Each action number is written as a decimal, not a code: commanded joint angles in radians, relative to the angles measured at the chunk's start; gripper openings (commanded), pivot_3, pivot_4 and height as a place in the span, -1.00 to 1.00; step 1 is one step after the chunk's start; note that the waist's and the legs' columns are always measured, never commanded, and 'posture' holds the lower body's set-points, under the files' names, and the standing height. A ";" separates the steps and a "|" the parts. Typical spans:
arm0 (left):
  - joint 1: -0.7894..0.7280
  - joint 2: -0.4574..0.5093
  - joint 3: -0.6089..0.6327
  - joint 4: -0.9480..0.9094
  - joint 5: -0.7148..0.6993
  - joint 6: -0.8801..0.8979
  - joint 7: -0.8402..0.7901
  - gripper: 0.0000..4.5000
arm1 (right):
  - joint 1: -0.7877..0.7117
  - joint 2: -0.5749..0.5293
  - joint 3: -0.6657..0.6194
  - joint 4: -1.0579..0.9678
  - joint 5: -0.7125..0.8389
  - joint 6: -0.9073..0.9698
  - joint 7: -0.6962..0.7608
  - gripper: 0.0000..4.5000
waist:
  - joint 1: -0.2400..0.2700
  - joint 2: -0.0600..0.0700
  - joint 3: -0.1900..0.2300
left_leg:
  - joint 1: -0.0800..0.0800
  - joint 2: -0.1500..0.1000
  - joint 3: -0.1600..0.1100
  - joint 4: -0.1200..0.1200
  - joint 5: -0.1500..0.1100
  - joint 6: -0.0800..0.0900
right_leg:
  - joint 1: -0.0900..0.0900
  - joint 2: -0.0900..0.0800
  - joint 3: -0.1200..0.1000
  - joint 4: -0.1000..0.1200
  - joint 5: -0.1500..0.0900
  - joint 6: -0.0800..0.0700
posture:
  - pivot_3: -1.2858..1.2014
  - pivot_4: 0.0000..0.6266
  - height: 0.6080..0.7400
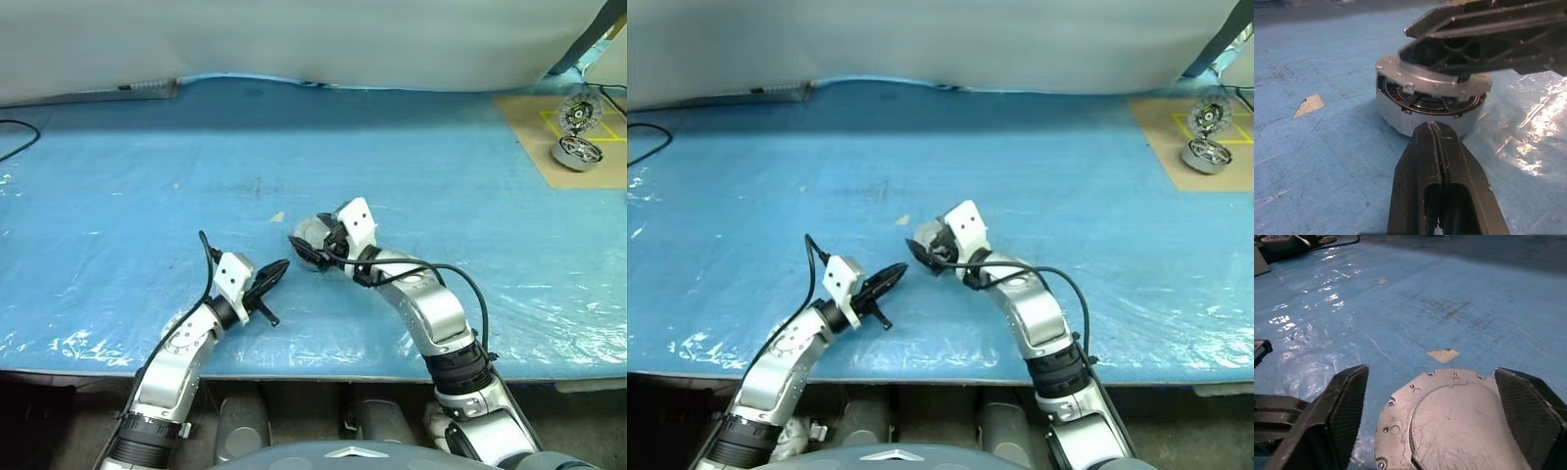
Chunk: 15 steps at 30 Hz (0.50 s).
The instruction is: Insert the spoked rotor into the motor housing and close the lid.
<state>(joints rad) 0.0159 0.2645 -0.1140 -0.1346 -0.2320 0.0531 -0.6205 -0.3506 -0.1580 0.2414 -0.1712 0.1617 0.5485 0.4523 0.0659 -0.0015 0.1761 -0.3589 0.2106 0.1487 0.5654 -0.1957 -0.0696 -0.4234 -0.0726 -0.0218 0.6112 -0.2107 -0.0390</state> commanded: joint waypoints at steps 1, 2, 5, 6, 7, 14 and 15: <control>0.001 0.008 0.002 -0.034 -0.012 -0.007 -0.011 -1.00 | 0.002 0.007 0.005 0.002 -0.026 -0.049 -0.023 0.97 | 0.000 0.000 0.000 | 0.000 0.000 0.000 0.000 0.000 0.000 | 0.000 0.000 0.000 0.000 0.000 0.000 | 0.03 -0.52 1.00; -0.001 0.008 0.002 -0.034 -0.013 -0.006 -0.012 -1.00 | 0.005 0.006 0.007 0.013 -0.034 -0.062 -0.027 0.97 | 0.000 0.000 0.000 | 0.000 0.000 0.000 0.000 0.000 0.000 | 0.000 0.000 0.000 0.000 0.000 0.000 | 0.03 -0.52 1.00; -0.003 0.012 0.002 -0.035 -0.013 -0.004 -0.013 -1.00 | 0.015 0.008 0.011 0.051 -0.051 -0.096 -0.036 0.97 | 0.000 0.000 0.000 | 0.000 0.000 0.000 0.000 0.000 0.000 | 0.000 0.000 0.000 0.000 0.000 0.000 | 0.03 -0.52 1.00; -0.003 0.013 0.003 -0.036 -0.013 -0.003 -0.014 -1.00 | 0.016 0.012 0.010 0.062 -0.052 -0.104 -0.038 0.97 | 0.001 0.000 0.000 | 0.000 0.000 0.000 0.000 0.000 0.000 | 0.000 0.000 0.000 0.000 0.000 0.000 | 0.03 -0.52 1.00; -0.003 0.015 0.004 -0.037 -0.014 -0.002 -0.014 -1.00 | 0.016 0.015 0.009 0.073 -0.054 -0.111 -0.038 0.97 | 0.000 0.000 0.000 | 0.000 0.000 0.000 0.000 0.000 0.000 | 0.000 0.000 0.000 0.000 0.000 0.000 | 0.03 -0.52 1.00; 0.005 0.021 0.006 -0.046 -0.015 0.003 -0.010 -1.00 | 0.023 0.020 0.020 0.134 -0.078 -0.168 -0.045 0.70 | 0.000 0.000 0.000 | 0.000 0.000 0.000 0.000 0.000 0.000 | 0.000 0.000 0.000 0.000 0.000 0.000 | 0.03 -0.52 1.00; 0.005 0.021 0.007 -0.047 -0.015 0.003 -0.009 -1.00 | 0.024 0.018 0.023 0.137 -0.082 -0.177 -0.045 0.58 | 0.000 0.000 0.000 | 0.000 0.000 0.000 0.000 0.000 0.000 | 0.000 0.000 0.000 0.000 0.000 0.000 | 0.03 -0.52 1.00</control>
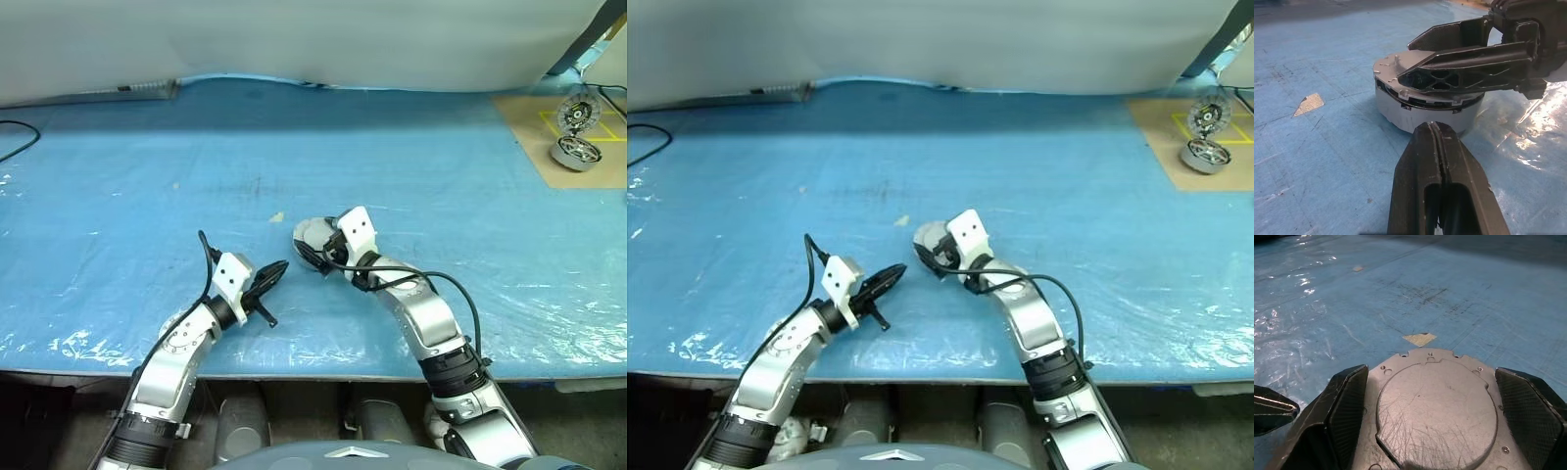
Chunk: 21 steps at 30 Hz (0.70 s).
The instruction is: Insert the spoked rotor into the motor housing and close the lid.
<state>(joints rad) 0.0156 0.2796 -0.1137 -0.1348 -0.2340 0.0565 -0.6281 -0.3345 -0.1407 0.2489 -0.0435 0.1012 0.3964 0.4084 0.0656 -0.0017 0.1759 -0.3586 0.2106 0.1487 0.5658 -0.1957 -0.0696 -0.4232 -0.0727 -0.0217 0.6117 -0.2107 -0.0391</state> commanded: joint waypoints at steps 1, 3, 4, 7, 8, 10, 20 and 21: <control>0.006 0.007 0.007 -0.047 -0.013 -0.001 -0.001 -1.00 | 0.009 0.001 0.016 0.011 -0.026 -0.031 0.000 0.41 | 0.000 0.000 0.000 | 0.000 0.000 0.000 0.000 0.000 0.000 | 0.000 0.000 0.000 0.000 0.000 0.000 | 0.03 -0.52 1.00; 0.006 0.007 0.008 -0.045 -0.013 -0.001 -0.001 -1.00 | 0.010 -0.001 0.018 0.015 -0.037 -0.045 -0.002 0.33 | 0.000 0.000 0.000 | 0.000 0.000 0.000 0.000 0.000 0.000 | 0.000 0.000 0.000 0.000 0.000 0.000 | 0.03 -0.52 1.00; 0.006 0.007 0.008 -0.045 -0.013 -0.001 0.000 -1.00 | 0.010 -0.004 0.021 0.019 -0.046 -0.053 -0.003 0.33 | 0.000 0.000 0.000 | 0.000 0.000 0.000 0.000 0.000 0.000 | 0.000 0.000 0.000 0.000 0.000 0.000 | 0.03 -0.52 1.00; 0.009 0.007 0.009 -0.048 -0.013 0.000 0.002 -1.00 | 0.013 -0.010 0.027 0.030 -0.065 -0.072 -0.003 0.33 | 0.000 0.000 0.000 | 0.000 0.000 0.000 0.000 0.000 0.000 | 0.000 0.000 0.000 0.000 0.000 0.000 | 0.03 -0.52 1.00; 0.010 0.007 0.009 -0.049 -0.013 -0.001 0.002 -1.00 | 0.014 -0.010 0.027 0.032 -0.067 -0.074 -0.002 0.33 | 0.000 0.000 0.000 | 0.000 0.000 0.000 0.000 0.000 0.000 | 0.000 0.000 0.000 0.000 0.000 0.000 | 0.03 -0.52 1.00; 0.012 0.005 0.008 -0.047 -0.012 -0.003 0.002 -1.00 | 0.014 -0.010 0.027 0.036 -0.071 -0.078 -0.001 0.33 | 0.000 0.000 0.000 | 0.000 0.000 0.000 0.000 0.000 0.000 | 0.000 0.000 0.000 0.001 0.000 0.000 | 0.03 -0.52 1.00; 0.015 0.000 0.008 -0.016 -0.006 -0.030 -0.003 -1.00 | 0.007 -0.031 0.045 0.062 -0.112 -0.104 -0.002 0.33 | 0.000 0.000 0.000 | 0.000 0.000 0.000 0.000 0.000 0.000 | 0.001 0.000 0.000 0.001 0.000 0.000 | 0.03 -0.52 1.00; 0.015 0.000 0.008 -0.011 -0.006 -0.035 -0.004 -1.00 | 0.006 -0.033 0.048 0.062 -0.115 -0.103 -0.002 0.33 | 0.000 0.000 0.000 | 0.000 0.000 0.000 0.000 0.000 0.000 | 0.001 0.000 0.000 0.001 0.000 0.000 | 0.03 -0.52 1.00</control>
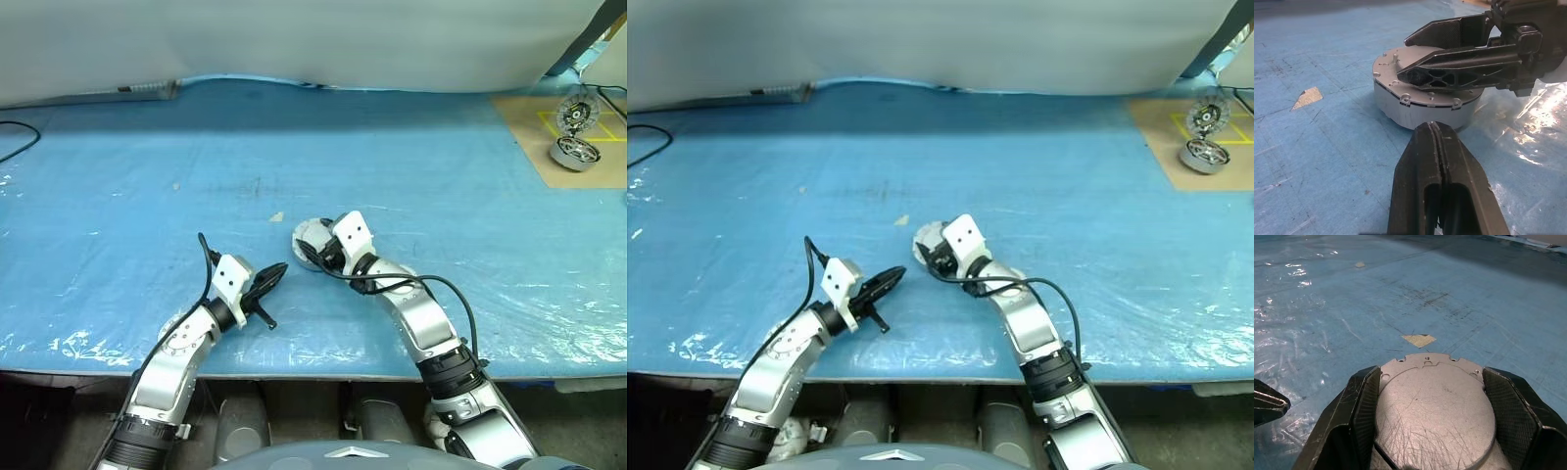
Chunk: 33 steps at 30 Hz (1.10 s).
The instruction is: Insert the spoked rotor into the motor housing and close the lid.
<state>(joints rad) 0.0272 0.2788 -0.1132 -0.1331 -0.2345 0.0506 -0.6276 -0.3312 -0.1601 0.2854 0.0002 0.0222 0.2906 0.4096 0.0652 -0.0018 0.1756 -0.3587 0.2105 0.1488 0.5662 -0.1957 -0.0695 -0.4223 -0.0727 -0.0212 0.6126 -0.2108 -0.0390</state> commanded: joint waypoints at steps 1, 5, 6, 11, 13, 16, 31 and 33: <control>0.004 0.001 0.008 -0.008 -0.005 -0.033 -0.005 -1.00 | 0.003 -0.015 0.012 0.018 -0.038 0.006 -0.002 0.33 | 0.000 0.000 0.000 | 0.000 0.000 0.000 0.000 0.000 0.000 | 0.000 0.000 0.000 0.000 0.000 0.000 | 0.03 -0.52 1.00; 0.006 0.000 0.008 0.012 -0.003 -0.051 -0.008 -1.00 | 0.001 -0.025 0.015 0.015 -0.047 0.028 0.000 0.33 | 0.000 0.000 -0.002 | 0.000 0.000 0.000 0.000 0.000 0.000 | 0.001 0.000 0.000 0.000 0.000 0.000 | 0.03 -0.52 1.00; 0.006 -0.001 0.007 0.017 -0.003 -0.056 -0.009 -1.00 | 0.001 -0.029 0.016 0.017 -0.052 0.031 0.002 0.33 | 0.000 0.000 -0.002 | 0.000 0.000 0.000 0.000 0.000 0.000 | 0.001 0.000 0.000 0.000 0.000 0.000 | 0.03 -0.52 1.00; 0.003 -0.002 0.004 0.023 -0.005 -0.061 -0.009 -1.00 | 0.002 -0.019 -0.003 0.026 -0.032 0.077 -0.007 0.33 | 0.001 0.000 -0.005 | 0.000 0.000 0.000 0.000 0.000 0.000 | 0.001 0.000 0.000 0.000 0.000 0.000 | 0.03 -0.52 1.00; 0.001 -0.002 0.004 0.019 -0.006 -0.057 -0.007 -1.00 | -0.003 -0.009 -0.015 0.028 -0.022 0.102 -0.014 0.33 | 0.001 -0.001 -0.008 | 0.001 0.000 0.000 0.000 0.000 0.000 | 0.002 0.000 0.000 0.000 0.000 0.000 | 0.03 -0.52 1.00; -0.001 -0.002 0.003 0.014 -0.007 -0.050 -0.006 -1.00 | -0.016 -0.005 -0.020 0.039 -0.031 0.123 -0.021 0.33 | 0.001 -0.001 -0.009 | 0.006 0.000 0.000 0.000 0.000 0.000 | 0.004 0.000 0.001 0.000 0.000 0.001 | 0.03 -0.52 1.00; -0.105 -0.018 0.069 -0.039 -0.106 0.235 0.093 -1.00 | 0.007 -0.062 0.014 0.051 -0.071 0.070 -0.014 0.33 | 0.005 -0.001 -0.010 | 0.008 -0.001 0.000 -0.001 0.000 0.000 | 0.005 -0.001 0.001 -0.002 -0.001 0.002 | 0.03 -0.52 1.00; -0.162 -0.034 0.108 -0.043 -0.190 0.357 0.119 -1.00 | 0.005 -0.059 0.015 0.052 -0.070 0.070 -0.014 0.33 | 0.004 -0.001 -0.010 | 0.008 -0.001 0.000 -0.001 0.000 0.000 | 0.005 -0.001 0.001 -0.002 -0.001 0.002 | 0.03 -0.52 1.00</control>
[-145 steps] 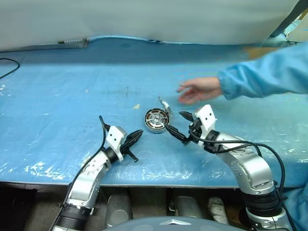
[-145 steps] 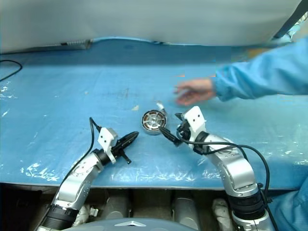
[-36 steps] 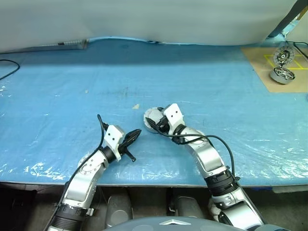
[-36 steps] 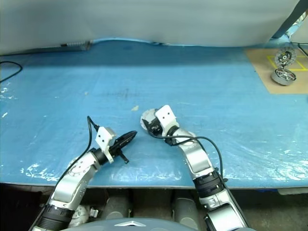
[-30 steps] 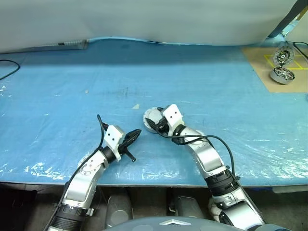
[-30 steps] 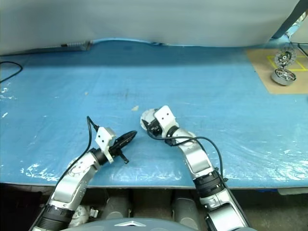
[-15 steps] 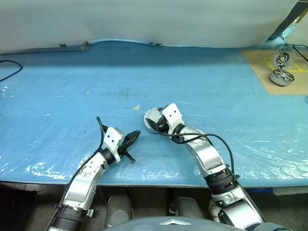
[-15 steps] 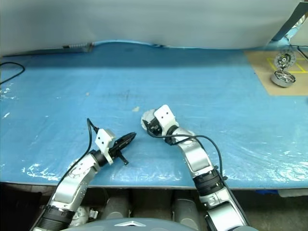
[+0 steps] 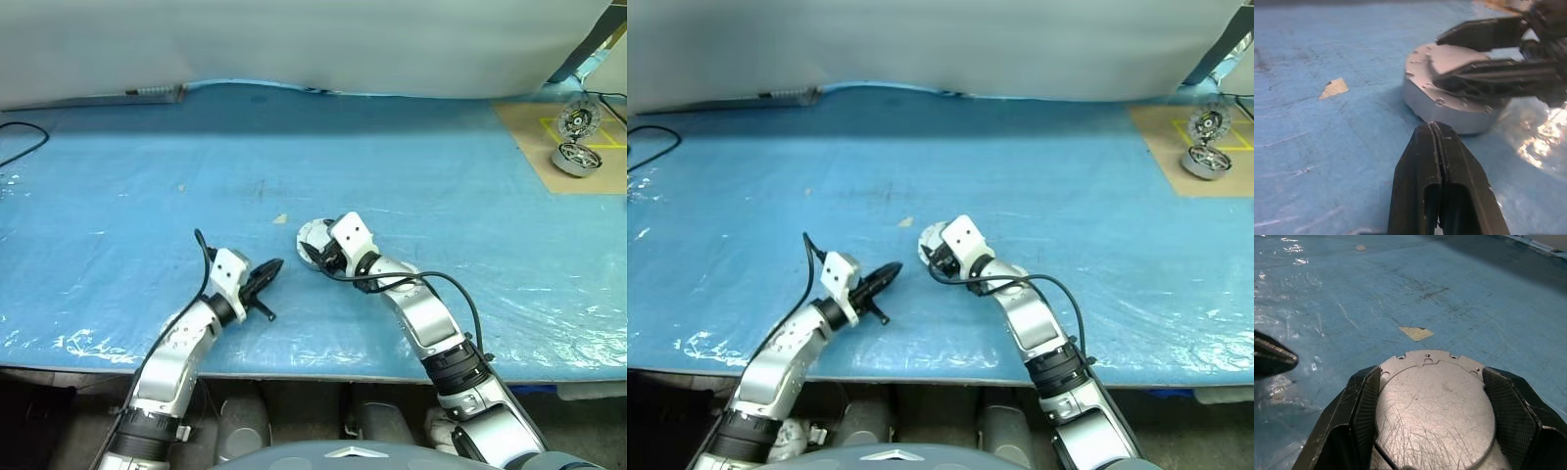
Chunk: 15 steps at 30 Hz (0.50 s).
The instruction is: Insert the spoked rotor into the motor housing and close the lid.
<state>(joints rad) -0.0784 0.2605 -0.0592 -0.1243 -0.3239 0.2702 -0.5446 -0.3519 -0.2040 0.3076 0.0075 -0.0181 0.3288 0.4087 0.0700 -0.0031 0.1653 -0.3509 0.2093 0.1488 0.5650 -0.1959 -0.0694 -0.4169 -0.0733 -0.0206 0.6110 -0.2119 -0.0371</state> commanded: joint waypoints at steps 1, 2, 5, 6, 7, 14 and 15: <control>-0.087 -0.024 0.079 -0.053 -0.152 0.202 0.047 -1.00 | 0.026 -0.014 -0.006 0.046 -0.030 0.032 -0.014 0.33 | 0.000 0.000 0.000 | 0.000 0.000 0.000 0.000 0.000 0.000 | 0.000 0.000 0.000 0.000 0.000 0.000 | 0.03 -0.52 1.00; -0.126 -0.035 0.112 -0.050 -0.211 0.275 0.067 -1.00 | 0.025 -0.013 -0.005 0.047 -0.030 0.031 -0.014 0.33 | -0.001 0.000 0.000 | 0.000 -0.001 0.000 0.000 0.000 0.000 | 0.000 0.000 0.000 0.000 0.001 -0.001 | 0.03 -0.52 1.00; -0.229 -0.040 0.200 -0.010 -0.376 0.491 0.100 -1.00 | 0.021 -0.010 -0.004 0.055 -0.030 0.029 -0.013 0.33 | -0.002 0.000 0.000 | -0.001 -0.001 0.000 0.000 0.000 0.000 | 0.000 0.000 0.000 0.000 0.001 -0.001 | 0.03 -0.52 1.00; -0.260 -0.041 0.227 0.014 -0.427 0.543 0.098 -1.00 | 0.020 -0.009 -0.004 0.058 -0.031 0.027 -0.014 0.33 | -0.002 0.000 0.000 | -0.001 -0.001 0.000 0.000 0.000 0.000 | 0.000 0.000 0.000 0.000 0.001 -0.001 | 0.03 -0.52 1.00; -0.286 -0.045 0.254 0.036 -0.475 0.585 0.094 -1.00 | 0.019 -0.008 -0.003 0.060 -0.031 0.026 -0.014 0.33 | -0.002 0.000 0.000 | -0.001 -0.001 0.000 0.000 0.000 0.000 | 0.000 0.000 0.000 0.000 0.001 -0.001 | 0.03 -0.52 1.00; -0.391 -0.058 0.302 0.179 -0.542 0.672 0.105 -1.00 | 0.014 0.000 0.003 0.064 -0.033 0.026 -0.015 0.33 | -0.002 0.000 -0.001 | -0.001 -0.001 0.000 0.000 0.000 0.000 | 0.000 0.000 0.000 0.000 0.001 -0.001 | 0.03 -0.52 1.00; -0.396 -0.062 0.298 0.193 -0.534 0.665 0.105 -1.00 | 0.015 0.001 0.003 0.063 -0.033 0.027 -0.015 0.33 | -0.002 0.000 -0.001 | -0.001 -0.001 0.000 0.000 0.000 0.000 | 0.000 0.000 0.000 0.000 0.001 -0.001 | 0.03 -0.52 1.00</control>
<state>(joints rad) -0.4569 0.1998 0.2390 0.0669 -0.8586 0.9456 -0.4384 -0.3568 -0.1946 0.3083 0.0173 -0.0182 0.3273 0.4082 0.0680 -0.0034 0.1646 -0.3514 0.2081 0.1487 0.5648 -0.1958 -0.0695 -0.4169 -0.0733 -0.0202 0.6105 -0.2114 -0.0379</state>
